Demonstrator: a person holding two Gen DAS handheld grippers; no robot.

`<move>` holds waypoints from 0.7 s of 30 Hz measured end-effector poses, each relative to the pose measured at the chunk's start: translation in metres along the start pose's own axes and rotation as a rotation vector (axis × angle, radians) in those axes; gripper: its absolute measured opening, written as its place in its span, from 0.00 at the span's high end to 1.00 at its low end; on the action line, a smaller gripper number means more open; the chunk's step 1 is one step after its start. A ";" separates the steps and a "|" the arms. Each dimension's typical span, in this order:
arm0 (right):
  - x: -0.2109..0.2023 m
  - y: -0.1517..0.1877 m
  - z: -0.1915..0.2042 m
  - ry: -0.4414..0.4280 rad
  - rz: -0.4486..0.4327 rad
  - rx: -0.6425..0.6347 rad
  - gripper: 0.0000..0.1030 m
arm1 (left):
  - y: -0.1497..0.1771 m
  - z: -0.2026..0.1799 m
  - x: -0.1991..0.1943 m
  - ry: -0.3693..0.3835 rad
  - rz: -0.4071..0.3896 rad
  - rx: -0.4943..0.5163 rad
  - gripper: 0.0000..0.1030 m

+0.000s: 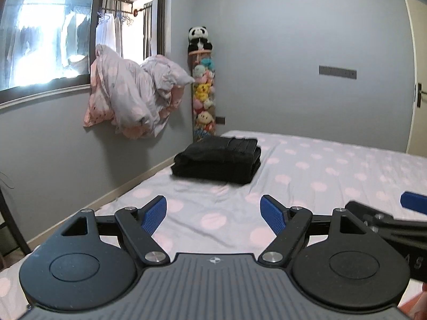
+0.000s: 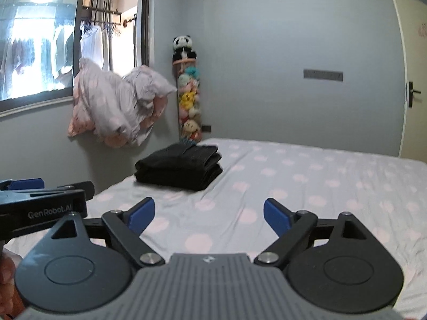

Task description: Fold clothes

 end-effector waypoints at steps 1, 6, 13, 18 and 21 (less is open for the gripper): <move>-0.001 0.003 0.002 -0.004 0.010 0.003 0.12 | 0.004 0.003 -0.001 -0.006 0.006 0.002 0.11; -0.006 0.020 0.014 -0.021 0.059 0.020 0.11 | 0.024 0.017 -0.008 -0.015 0.035 -0.016 0.11; -0.010 0.036 0.027 -0.037 0.095 0.020 0.11 | 0.043 0.034 -0.010 -0.054 0.067 -0.043 0.11; -0.013 0.043 0.035 -0.038 0.100 -0.001 0.10 | 0.047 0.033 -0.010 -0.049 0.082 -0.043 0.11; -0.016 0.048 0.037 -0.035 0.096 -0.011 0.11 | 0.046 0.031 -0.015 -0.042 0.063 -0.039 0.11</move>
Point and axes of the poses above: each gripper's, at about its wrist camera, not at the fingertips, and x roughly the way its jaws point, z to its left, y to its underside, the point moved 6 cm from there along x, roughly the way its jaws point, and after that the axes turned 12 degrees about z, right-handed, at the moved point
